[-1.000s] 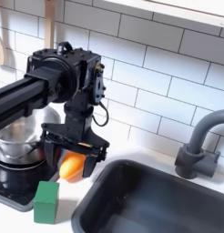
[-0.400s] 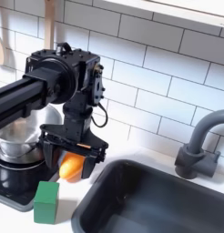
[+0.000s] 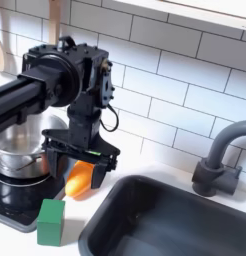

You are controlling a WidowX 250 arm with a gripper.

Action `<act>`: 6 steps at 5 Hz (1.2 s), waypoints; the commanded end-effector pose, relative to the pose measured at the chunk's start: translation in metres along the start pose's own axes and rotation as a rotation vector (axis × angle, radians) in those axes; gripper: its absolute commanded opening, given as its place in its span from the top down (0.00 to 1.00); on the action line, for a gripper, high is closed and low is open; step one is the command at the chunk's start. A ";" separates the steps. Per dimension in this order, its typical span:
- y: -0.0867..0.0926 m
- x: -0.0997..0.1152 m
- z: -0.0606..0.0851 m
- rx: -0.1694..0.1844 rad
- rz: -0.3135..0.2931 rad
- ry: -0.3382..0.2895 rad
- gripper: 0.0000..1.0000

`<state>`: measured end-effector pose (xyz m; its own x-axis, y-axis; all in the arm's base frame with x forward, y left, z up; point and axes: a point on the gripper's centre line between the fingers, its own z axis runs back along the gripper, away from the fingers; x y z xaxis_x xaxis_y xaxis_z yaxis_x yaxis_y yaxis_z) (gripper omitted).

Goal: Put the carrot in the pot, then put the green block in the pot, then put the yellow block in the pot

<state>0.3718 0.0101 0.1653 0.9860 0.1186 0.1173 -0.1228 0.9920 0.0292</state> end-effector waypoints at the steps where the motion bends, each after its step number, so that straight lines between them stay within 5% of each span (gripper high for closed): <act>1: -0.007 -0.002 -0.002 0.000 -0.016 0.007 0.00; 6: 0.000 0.003 -0.006 -0.007 -0.023 -0.009 0.00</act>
<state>0.3762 0.0160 0.1614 0.9857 0.1058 0.1313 -0.1103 0.9935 0.0281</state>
